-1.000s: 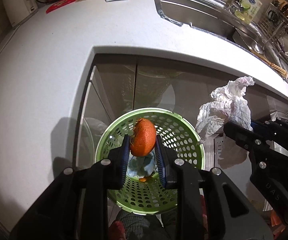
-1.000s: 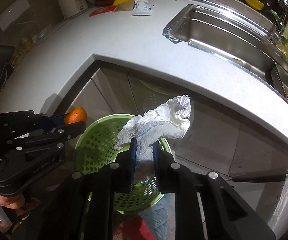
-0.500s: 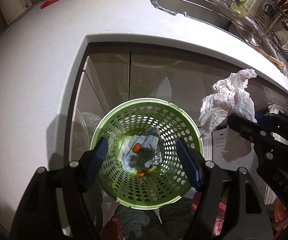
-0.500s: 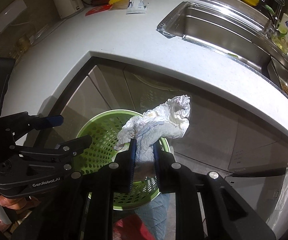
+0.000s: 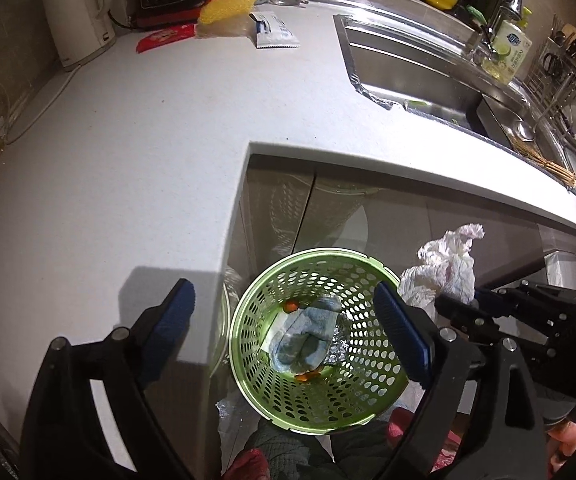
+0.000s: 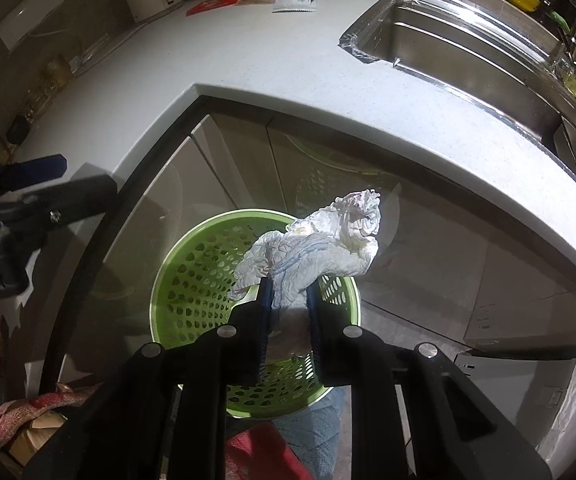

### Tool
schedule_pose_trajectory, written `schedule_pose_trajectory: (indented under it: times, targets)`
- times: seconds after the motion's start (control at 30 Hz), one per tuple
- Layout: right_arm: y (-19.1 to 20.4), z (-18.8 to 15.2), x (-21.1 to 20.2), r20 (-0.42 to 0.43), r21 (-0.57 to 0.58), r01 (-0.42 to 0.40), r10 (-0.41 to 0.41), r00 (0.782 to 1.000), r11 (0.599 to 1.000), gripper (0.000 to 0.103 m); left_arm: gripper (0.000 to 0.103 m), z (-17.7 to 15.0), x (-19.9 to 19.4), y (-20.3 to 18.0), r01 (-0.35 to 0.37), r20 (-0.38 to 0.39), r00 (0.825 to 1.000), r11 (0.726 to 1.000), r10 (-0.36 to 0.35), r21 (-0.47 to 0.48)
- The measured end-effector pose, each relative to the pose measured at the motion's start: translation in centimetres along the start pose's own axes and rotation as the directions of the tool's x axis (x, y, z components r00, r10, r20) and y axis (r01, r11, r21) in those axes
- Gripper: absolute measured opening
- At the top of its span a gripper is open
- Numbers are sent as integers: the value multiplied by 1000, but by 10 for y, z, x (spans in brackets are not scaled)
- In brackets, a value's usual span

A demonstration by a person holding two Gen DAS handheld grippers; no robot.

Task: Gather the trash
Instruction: 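Carry orange peel and white tissue over the green basket and open both tools, then move both open tools back over the counter toward the foam net and sachet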

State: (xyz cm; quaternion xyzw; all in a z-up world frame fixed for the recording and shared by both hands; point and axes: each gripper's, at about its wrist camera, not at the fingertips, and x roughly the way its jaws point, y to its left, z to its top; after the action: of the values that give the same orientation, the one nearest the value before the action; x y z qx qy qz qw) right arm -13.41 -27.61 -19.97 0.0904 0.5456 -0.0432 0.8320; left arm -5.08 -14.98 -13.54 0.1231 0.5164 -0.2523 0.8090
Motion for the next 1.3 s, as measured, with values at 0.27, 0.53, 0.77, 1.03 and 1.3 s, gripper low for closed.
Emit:
schedule_pose_trajectory:
  times: [0.27,0.53,0.77,1.03,1.3]
  targets:
    - [4,-2,-4,14,4,-5,5,1000,1000,72,90,2,-11,14,-7,25,1000,999,8,-38]
    - [-12,8,-20,56,71,0,-4,998,997,78,90,6,-17,17,-8,34,999,998,10,-58]
    - [-21,36,-39,118,45,23,-28,993,999,83,90,22,-21,16,-11,64,998,997,16,-74]
    - [-30,110,-41,194,-43,13,-4,981,999,84,91,68,-19,23,-43,119,991,990,59,-135]
    - [-37,217,-9,244,-126,-19,50,968,992,84,92,130,-8,37,-88,159,979,965,130,-248]
